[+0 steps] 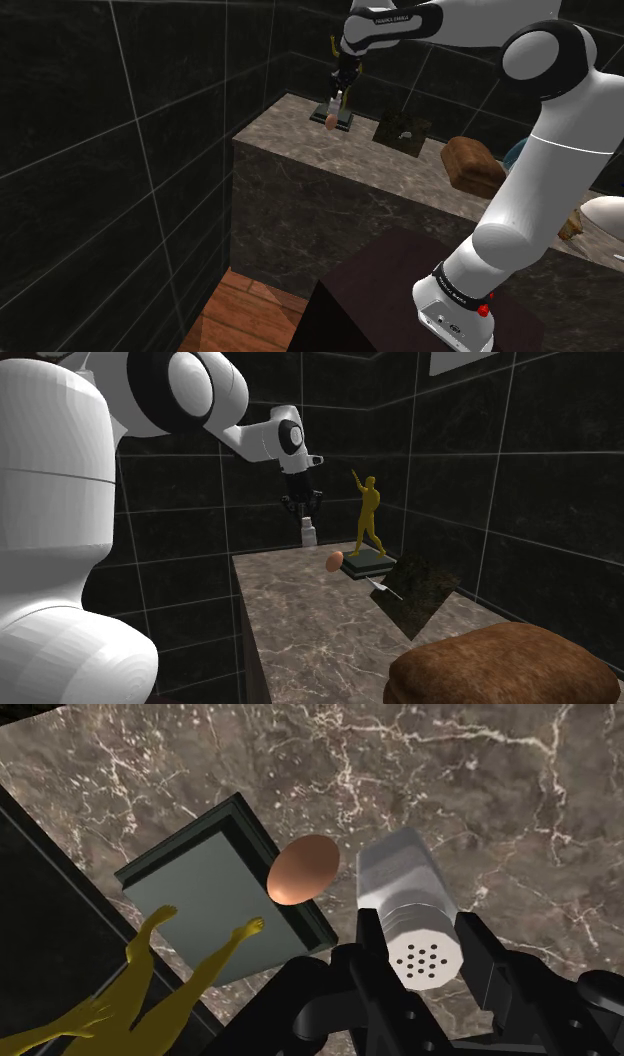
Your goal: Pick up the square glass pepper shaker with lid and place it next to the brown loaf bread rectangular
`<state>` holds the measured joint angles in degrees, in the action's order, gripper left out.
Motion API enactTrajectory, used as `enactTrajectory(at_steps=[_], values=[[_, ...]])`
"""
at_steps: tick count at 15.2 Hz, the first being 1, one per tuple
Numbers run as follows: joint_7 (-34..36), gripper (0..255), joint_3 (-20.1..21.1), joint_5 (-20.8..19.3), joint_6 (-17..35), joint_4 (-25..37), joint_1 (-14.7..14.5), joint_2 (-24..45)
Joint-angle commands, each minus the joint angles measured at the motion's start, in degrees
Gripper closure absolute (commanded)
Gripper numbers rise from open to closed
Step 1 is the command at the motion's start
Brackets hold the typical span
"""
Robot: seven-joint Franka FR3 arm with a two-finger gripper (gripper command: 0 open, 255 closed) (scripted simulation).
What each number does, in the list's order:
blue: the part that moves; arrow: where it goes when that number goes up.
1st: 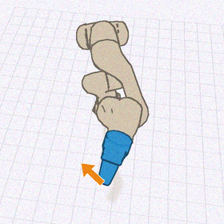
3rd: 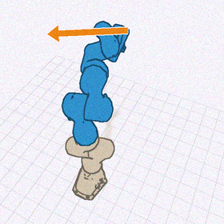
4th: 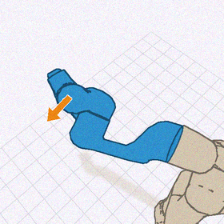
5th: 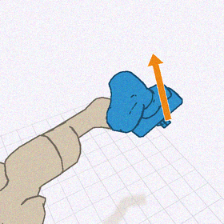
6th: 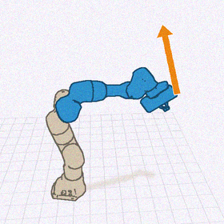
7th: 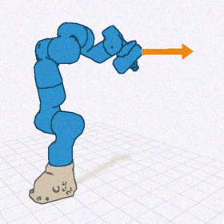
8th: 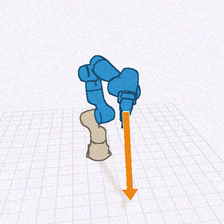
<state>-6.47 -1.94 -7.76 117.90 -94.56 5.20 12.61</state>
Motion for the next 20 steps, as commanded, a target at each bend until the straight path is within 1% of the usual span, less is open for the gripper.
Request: enactTrajectory(at_steps=[1,16,17,20], values=[[-0.3,255,0.0,0.1,-1.6,1.4,0.1,-0.2],[-1.8,255,0.1,0.7,-13.4,13.9,0.0,0.4],[-1.8,255,0.1,0.7,-13.4,13.9,0.0,0.5],[-4.9,255,-1.1,1.3,-11.4,8.0,2.0,-3.8]])
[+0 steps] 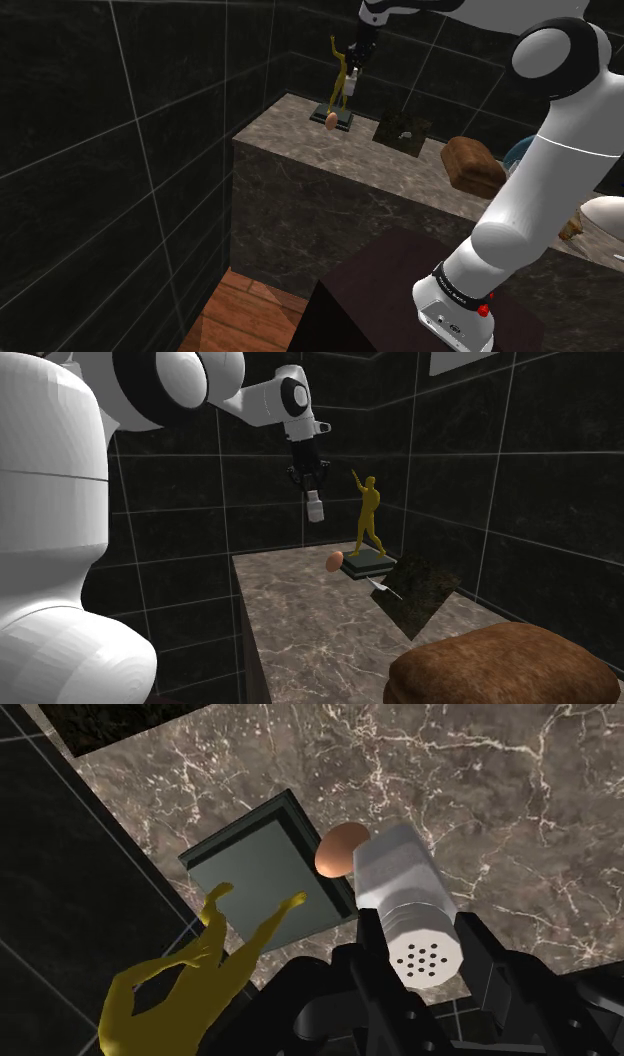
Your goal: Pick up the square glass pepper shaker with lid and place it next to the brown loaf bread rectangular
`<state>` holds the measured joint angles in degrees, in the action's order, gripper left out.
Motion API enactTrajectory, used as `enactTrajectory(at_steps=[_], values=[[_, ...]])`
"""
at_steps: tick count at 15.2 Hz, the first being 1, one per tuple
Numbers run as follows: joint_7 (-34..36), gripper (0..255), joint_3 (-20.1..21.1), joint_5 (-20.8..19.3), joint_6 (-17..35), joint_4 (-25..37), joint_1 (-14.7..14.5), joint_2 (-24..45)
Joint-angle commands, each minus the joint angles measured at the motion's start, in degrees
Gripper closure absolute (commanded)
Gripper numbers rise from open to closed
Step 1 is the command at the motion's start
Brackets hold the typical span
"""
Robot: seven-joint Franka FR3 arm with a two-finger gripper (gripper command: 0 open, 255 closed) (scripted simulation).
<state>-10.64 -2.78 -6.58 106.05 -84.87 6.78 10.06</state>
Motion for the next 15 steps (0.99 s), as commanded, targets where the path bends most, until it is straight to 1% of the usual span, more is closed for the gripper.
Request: enactTrajectory(at_steps=[1,8,15], values=[[-1.8,255,-0.7,0.3,1.0,-3.4,1.1,-2.6],[-9.9,255,-4.3,1.5,4.0,-12.8,5.4,-9.9],[-18.8,255,-8.9,2.5,5.5,-18.4,9.5,-14.6]])
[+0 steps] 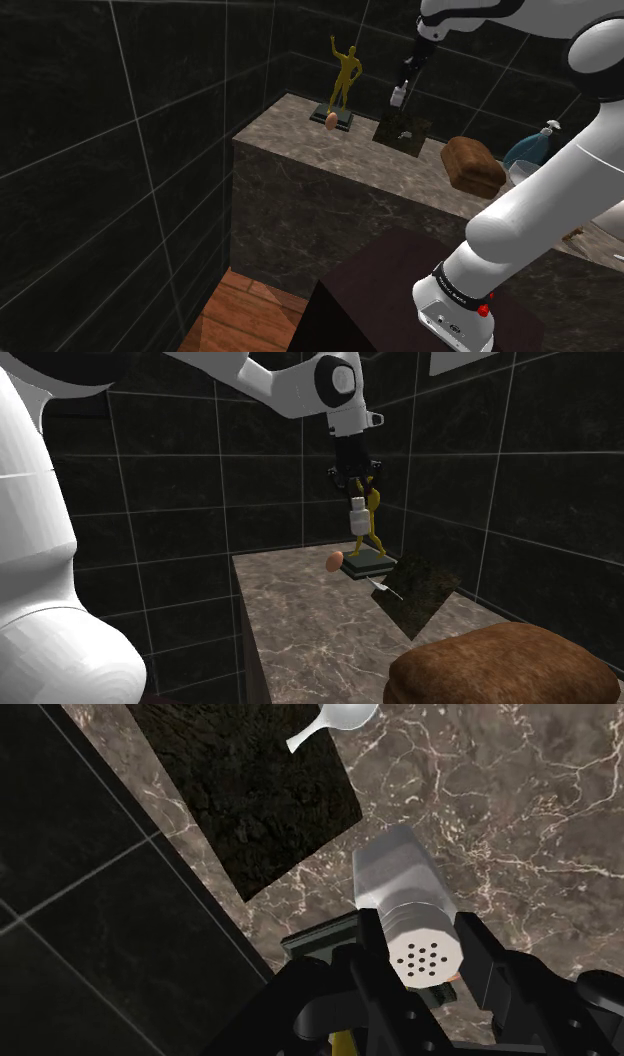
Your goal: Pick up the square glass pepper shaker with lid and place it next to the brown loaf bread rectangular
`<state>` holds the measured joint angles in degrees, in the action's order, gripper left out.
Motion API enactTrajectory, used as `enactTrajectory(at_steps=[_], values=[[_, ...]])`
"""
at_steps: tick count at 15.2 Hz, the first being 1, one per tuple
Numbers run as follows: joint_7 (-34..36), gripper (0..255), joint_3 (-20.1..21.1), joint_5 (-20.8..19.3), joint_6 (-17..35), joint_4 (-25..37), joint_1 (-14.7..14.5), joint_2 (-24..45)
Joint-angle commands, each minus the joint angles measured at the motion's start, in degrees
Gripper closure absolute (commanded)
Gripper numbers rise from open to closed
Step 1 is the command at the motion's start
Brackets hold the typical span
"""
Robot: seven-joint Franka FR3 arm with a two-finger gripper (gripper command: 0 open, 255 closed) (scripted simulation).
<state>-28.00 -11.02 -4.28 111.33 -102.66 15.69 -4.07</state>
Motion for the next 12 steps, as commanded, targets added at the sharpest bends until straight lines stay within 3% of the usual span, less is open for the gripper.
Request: enactTrajectory(at_steps=[1,12], values=[[-2.7,255,-1.4,0.3,0.4,-1.1,1.2,-0.9],[-18.3,255,-9.9,2.7,0.8,-2.1,7.5,-2.0]])
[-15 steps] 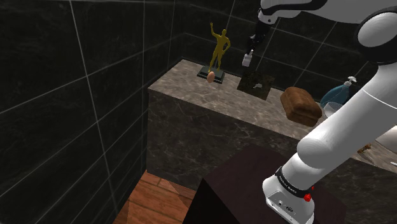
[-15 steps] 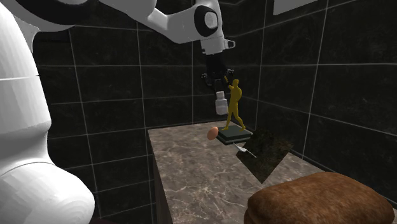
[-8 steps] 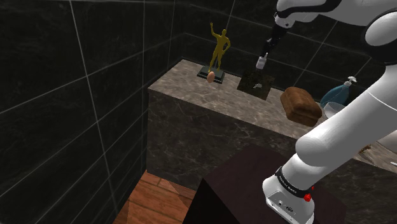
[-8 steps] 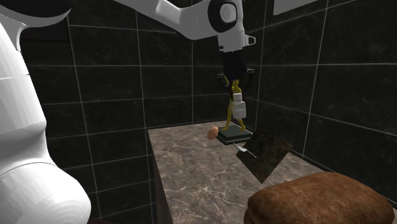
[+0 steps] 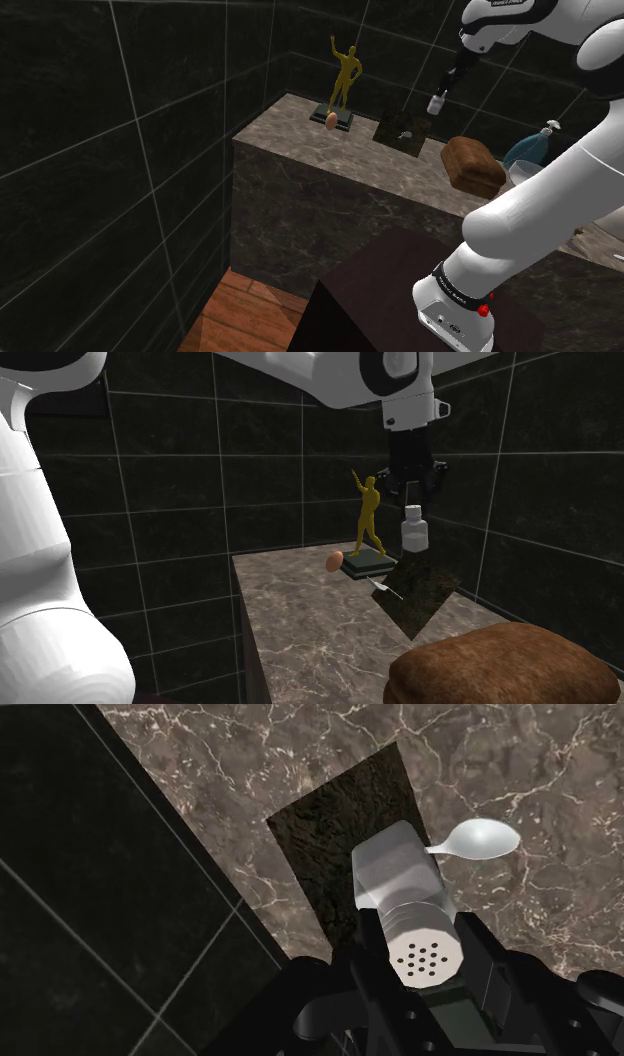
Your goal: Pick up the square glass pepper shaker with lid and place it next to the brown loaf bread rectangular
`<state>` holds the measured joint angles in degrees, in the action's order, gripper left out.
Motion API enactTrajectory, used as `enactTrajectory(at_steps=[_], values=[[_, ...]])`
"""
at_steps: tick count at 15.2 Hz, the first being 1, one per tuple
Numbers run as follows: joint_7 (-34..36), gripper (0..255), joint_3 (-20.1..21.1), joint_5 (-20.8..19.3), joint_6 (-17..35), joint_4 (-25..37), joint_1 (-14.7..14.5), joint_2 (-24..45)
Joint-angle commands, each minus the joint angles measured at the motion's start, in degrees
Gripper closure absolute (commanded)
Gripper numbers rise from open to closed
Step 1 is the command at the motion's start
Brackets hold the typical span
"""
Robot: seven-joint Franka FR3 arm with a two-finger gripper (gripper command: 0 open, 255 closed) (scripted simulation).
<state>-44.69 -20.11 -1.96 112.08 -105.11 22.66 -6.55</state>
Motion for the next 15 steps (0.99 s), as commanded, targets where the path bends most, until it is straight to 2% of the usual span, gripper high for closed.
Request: enactTrajectory(at_steps=[1,8,15], values=[[-3.1,255,-1.7,0.8,0.0,0.7,1.1,0.7],[-14.1,255,-7.5,4.5,-1.0,4.8,5.4,4.4],[-25.9,255,-12.7,10.8,-3.7,12.8,11.1,11.7]])
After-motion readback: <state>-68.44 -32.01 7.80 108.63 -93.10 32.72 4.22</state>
